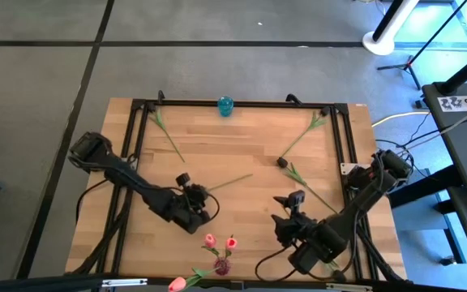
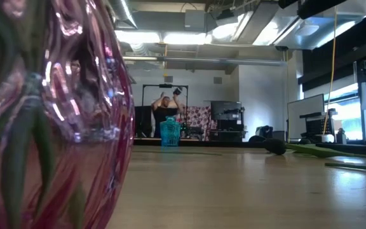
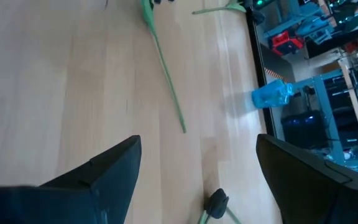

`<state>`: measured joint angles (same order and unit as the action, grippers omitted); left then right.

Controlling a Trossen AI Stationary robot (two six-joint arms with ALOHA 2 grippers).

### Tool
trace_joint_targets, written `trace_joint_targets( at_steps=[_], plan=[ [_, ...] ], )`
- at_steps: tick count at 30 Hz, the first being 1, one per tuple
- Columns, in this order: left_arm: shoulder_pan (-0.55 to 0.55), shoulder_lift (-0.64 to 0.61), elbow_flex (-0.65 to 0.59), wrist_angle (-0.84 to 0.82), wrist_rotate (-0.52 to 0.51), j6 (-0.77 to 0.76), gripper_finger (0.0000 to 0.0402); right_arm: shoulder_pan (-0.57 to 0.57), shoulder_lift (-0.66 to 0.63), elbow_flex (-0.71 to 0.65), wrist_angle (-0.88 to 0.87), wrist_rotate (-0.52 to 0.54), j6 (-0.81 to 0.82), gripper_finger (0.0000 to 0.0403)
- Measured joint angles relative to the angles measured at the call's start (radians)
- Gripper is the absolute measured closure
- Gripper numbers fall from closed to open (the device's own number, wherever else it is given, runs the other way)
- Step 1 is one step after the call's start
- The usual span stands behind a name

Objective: Sort flowers into vase by color
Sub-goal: Put the pink flower into the violet vase

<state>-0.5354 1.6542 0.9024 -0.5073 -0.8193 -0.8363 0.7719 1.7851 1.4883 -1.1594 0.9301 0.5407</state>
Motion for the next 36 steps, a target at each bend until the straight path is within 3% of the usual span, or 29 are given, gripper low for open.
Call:
trace_joint_targets(
  at_steps=[7, 16, 21, 24, 27, 31, 36],
  plan=[
    [-0.104, -0.161, 0.000, -0.221, -0.106, -0.132, 0.0301, -0.068, -0.001, -0.034, 0.135, -0.037, -0.145, 0.0086],
    [-0.262, -0.362, 0.000, -0.244, -0.143, -0.163, 0.0325, -0.321, -0.001, -0.263, 0.710, -0.442, -0.463, 0.0086],
    [-0.323, -0.379, 0.000, -0.247, -0.218, -0.176, 0.0336, -0.482, 0.000, -0.411, 1.096, -0.679, -0.553, 0.0086],
    [-0.336, -0.379, 0.000, -0.247, -0.236, -0.184, 0.0341, -0.572, 0.026, -0.482, 1.288, -0.763, -0.569, 0.0086],
    [-0.336, -0.379, 0.000, -0.256, -0.239, -0.206, 0.0346, -0.641, 0.080, -0.511, 1.384, -0.842, -0.569, 0.0086],
    [-0.335, -0.379, 0.000, -0.272, -0.241, -0.222, 0.0350, -0.697, 0.158, -0.515, 1.451, -0.867, -0.569, 0.0093],
    [-0.329, -0.379, 0.000, -0.271, -0.246, -0.235, 0.0351, -0.740, 0.223, -0.514, 1.533, -0.918, -0.598, 0.0145]
  ],
)
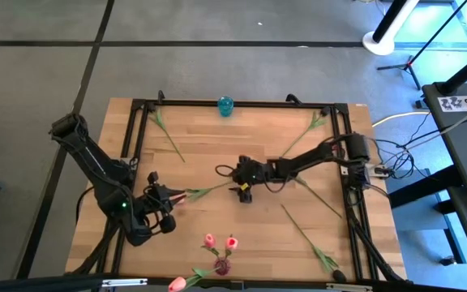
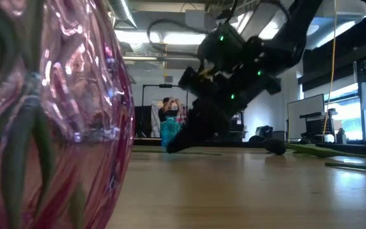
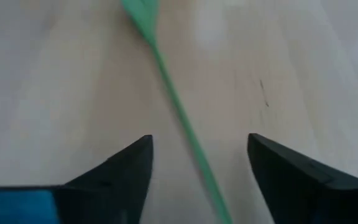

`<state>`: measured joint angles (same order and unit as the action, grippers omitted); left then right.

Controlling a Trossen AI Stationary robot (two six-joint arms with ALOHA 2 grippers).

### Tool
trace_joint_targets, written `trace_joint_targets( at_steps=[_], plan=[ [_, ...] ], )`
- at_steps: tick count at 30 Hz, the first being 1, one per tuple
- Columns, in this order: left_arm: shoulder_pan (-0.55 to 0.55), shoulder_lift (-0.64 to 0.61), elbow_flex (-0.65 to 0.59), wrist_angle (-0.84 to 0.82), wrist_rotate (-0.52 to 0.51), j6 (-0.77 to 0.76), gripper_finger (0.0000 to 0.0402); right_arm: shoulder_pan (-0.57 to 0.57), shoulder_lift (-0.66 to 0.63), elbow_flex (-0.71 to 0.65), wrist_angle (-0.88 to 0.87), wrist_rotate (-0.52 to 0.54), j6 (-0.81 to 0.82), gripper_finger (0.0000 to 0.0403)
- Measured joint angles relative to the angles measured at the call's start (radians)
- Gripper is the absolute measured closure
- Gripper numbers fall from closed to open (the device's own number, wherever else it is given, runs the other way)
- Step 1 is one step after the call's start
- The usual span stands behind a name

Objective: Sort flowers into vase by color
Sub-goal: Put the pink flower into the violet vase

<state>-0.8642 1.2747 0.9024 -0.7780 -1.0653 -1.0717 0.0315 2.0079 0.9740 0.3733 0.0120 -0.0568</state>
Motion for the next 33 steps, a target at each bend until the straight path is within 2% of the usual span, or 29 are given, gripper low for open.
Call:
trace_joint_targets(
  at_steps=[11, 14, 20, 25, 27, 30, 33],
  plan=[
    [-0.010, 0.000, 0.000, 0.031, 0.036, -0.032, 0.0351, -0.021, 0.037, 0.005, -0.026, 0.003, 0.029, 0.0347],
    [-0.009, 0.000, 0.000, 0.031, 0.036, -0.035, 0.0351, -0.017, 0.016, 0.006, -0.114, 0.008, 0.048, 0.0392],
    [-0.018, 0.000, 0.000, 0.023, 0.038, -0.038, 0.0351, 0.039, -0.088, 0.008, -0.467, 0.026, 0.171, 0.0382],
    [-0.021, 0.000, 0.000, 0.016, 0.037, -0.055, 0.0351, 0.148, -0.196, 0.003, -0.848, 0.030, 0.348, 0.0395],
    [-0.020, 0.000, 0.000, 0.014, 0.036, -0.069, 0.0351, 0.196, -0.231, 0.000, -0.951, 0.029, 0.396, 0.0390],
    [-0.014, 0.000, 0.000, 0.012, 0.036, -0.074, 0.0351, 0.255, -0.262, -0.003, -1.057, 0.013, 0.426, 0.0353],
    [-0.013, 0.000, 0.000, 0.010, 0.035, -0.074, 0.0351, 0.296, -0.268, -0.003, -1.112, 0.033, 0.445, 0.0296]
  ],
)
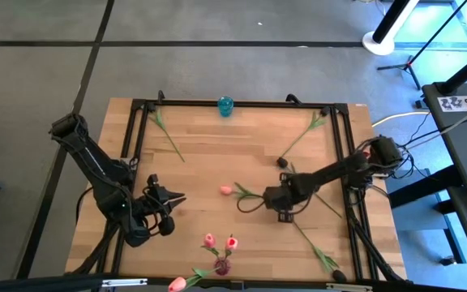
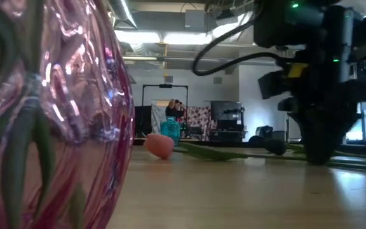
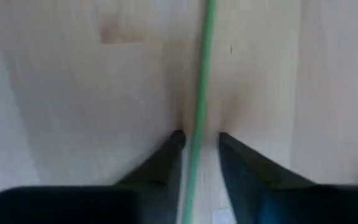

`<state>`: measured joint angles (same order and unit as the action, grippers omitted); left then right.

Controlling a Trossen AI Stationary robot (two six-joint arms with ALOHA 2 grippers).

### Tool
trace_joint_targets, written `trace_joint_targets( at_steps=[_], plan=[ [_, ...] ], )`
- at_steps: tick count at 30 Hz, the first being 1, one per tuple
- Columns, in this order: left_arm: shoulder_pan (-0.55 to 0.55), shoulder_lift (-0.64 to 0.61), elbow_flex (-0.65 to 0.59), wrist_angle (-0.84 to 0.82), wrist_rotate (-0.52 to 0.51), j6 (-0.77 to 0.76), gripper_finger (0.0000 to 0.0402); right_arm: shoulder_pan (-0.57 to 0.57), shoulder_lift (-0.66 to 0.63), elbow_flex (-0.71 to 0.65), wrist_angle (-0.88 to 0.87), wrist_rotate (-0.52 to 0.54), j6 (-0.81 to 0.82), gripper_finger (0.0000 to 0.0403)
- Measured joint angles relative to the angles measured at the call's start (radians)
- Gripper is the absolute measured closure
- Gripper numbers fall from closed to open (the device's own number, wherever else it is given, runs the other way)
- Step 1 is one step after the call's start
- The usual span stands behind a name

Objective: Sort flowers into vase by color
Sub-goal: Put the pink flower into the violet vase

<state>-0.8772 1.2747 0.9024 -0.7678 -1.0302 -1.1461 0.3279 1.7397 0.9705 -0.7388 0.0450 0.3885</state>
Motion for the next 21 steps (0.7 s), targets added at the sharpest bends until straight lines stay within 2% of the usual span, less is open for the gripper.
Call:
trace_joint_targets(
  at_steps=[4, 8, 14, 17, 21],
  plan=[
    [0.000, 0.000, 0.000, -0.007, -0.002, 0.002, 0.0351, 0.022, -0.001, 0.005, 0.014, 0.113, 0.027, 0.0222],
    [0.005, 0.000, 0.000, -0.017, -0.005, 0.003, 0.0351, 0.020, 0.002, 0.046, 0.150, 0.162, 0.022, 0.0183],
    [0.029, 0.000, 0.000, -0.026, -0.006, 0.004, 0.0351, 0.012, 0.000, 0.079, 0.382, 0.241, -0.056, 0.0180],
    [0.046, 0.000, 0.000, -0.032, 0.000, 0.026, 0.0351, -0.011, 0.029, 0.081, 0.457, 0.327, -0.098, 0.0190],
    [0.069, -0.002, 0.000, -0.109, 0.098, 0.049, 0.0351, -0.058, 0.111, 0.080, 0.510, 0.278, -0.147, 0.0204]
  ],
)
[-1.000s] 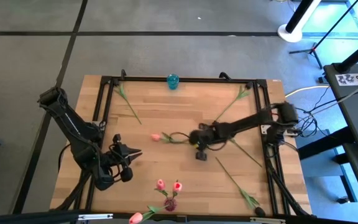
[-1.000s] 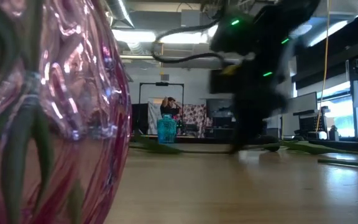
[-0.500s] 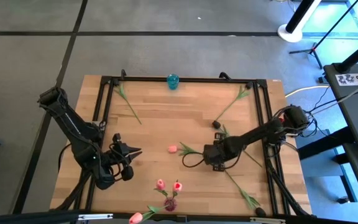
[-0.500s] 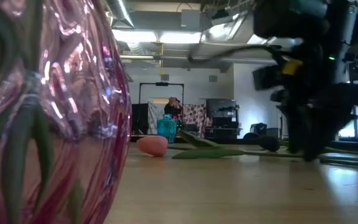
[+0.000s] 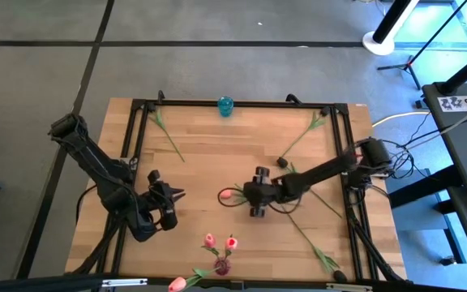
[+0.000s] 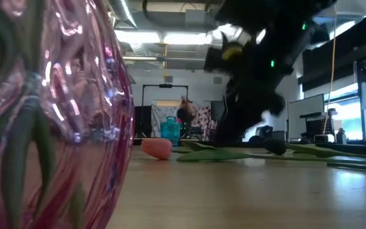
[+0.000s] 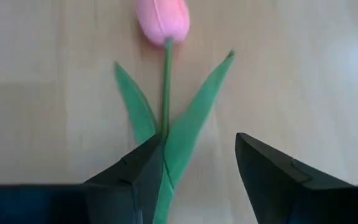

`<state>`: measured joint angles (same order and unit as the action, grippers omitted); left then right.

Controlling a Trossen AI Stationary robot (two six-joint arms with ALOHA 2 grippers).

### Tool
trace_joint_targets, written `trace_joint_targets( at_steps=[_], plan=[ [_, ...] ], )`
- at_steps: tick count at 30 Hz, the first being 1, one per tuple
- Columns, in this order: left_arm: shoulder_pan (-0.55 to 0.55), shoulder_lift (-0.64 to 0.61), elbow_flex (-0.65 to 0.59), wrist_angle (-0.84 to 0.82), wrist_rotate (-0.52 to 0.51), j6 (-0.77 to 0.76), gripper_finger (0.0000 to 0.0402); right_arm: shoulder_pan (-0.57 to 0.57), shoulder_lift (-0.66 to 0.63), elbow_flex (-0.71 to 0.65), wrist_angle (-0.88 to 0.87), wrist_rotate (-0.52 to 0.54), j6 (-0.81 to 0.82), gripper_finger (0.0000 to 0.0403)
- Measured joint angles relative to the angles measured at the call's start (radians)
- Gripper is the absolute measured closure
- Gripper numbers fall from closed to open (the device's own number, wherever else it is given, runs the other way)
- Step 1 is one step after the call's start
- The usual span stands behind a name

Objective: Sort flowers into vase by color
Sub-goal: Put the pink flower into the violet vase

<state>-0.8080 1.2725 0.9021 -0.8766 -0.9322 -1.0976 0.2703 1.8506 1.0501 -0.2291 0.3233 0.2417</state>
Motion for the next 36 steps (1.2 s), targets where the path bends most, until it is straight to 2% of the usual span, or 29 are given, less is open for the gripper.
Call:
trace_joint_targets(
  at_steps=[4, 10, 15, 18, 22, 25, 32, 36],
  plan=[
    [0.011, -0.018, 0.000, -0.116, 0.032, -0.073, 0.0351, -0.024, 0.040, 0.001, -0.001, -0.017, -0.003, 0.0217],
    [0.007, -0.070, 0.000, -0.244, 0.052, -0.150, 0.0351, -0.053, 0.047, 0.006, -0.006, -0.172, -0.007, 0.0249],
    [0.007, -0.128, 0.000, -0.400, 0.062, -0.321, 0.0351, -0.046, 0.039, 0.037, -0.098, -0.185, 0.001, 0.0276],
    [0.007, -0.150, 0.000, -0.407, 0.061, -0.340, 0.0351, -0.040, 0.041, 0.064, -0.154, -0.191, -0.002, 0.0278],
    [0.006, -0.159, 0.000, -0.413, 0.088, -0.342, 0.0351, -0.042, 0.041, 0.090, -0.226, -0.271, -0.020, 0.0278],
    [0.006, -0.200, -0.021, -0.428, 0.111, -0.368, 0.0351, -0.042, 0.041, 0.096, -0.261, -0.282, -0.052, 0.0278],
    [0.006, -0.357, -0.184, -0.342, 0.108, -0.464, 0.0351, -0.042, 0.049, 0.095, -0.262, -0.241, -0.069, 0.0287],
    [0.007, -0.379, -0.293, -0.221, 0.090, -0.466, 0.0351, -0.042, 0.050, 0.093, -0.238, -0.249, -0.091, 0.0330]
  ],
)
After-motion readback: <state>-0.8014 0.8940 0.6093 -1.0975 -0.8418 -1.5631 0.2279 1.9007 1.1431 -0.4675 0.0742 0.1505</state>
